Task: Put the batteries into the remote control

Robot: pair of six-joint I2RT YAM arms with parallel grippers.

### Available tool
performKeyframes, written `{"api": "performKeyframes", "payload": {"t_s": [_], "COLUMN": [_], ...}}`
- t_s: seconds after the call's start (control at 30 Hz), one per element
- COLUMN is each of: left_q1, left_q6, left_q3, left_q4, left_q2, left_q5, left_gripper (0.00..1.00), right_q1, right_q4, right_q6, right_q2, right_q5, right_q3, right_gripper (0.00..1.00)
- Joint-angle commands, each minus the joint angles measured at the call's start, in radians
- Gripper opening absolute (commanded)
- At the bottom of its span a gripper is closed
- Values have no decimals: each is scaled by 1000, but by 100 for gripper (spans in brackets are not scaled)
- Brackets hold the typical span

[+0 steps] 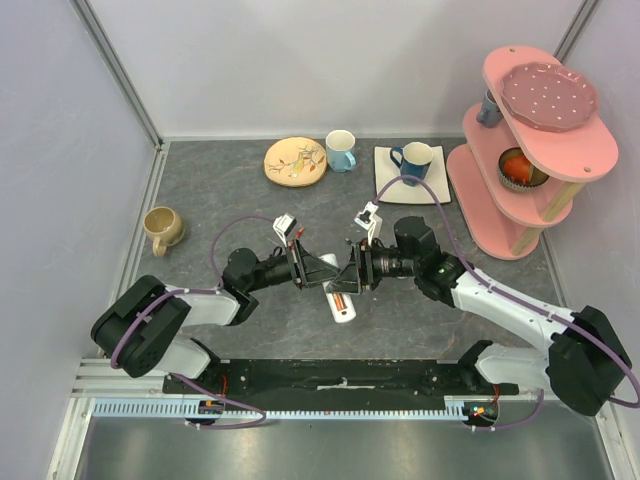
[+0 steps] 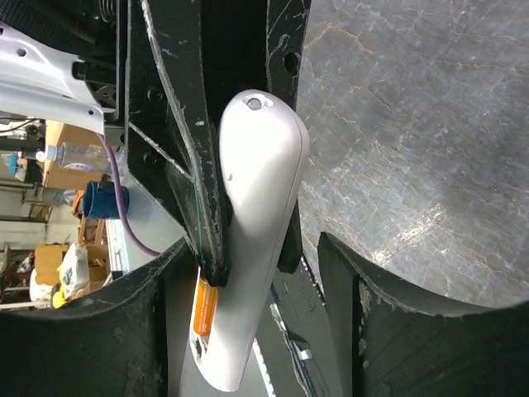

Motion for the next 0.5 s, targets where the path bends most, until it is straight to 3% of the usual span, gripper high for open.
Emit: {"api": "performKeyframes", "payload": {"t_s": [0.0,0.23,0.33,0.47], "left_q1": [30,108,126,143], "left_q6": [-17,-22,-20,41], "left_q3": [28,18,17,-1], "left_q4": [418,418,404,285], "left_q2": [-11,-11,-21,-84], "left_q5": [39,90,105,116], "left_gripper": [2,2,2,2], "right_q1": [-3,-31,-39,-37], "right_q4": [-88,-353,-473,-504], "right_q6": [-75,-234,-309,-297], "right_q2": [-42,-126,-153,-162], "right_q5": [48,100,295,737], "right_q3": [55,205,273,250], "right_gripper": [68,73,74,73]}}
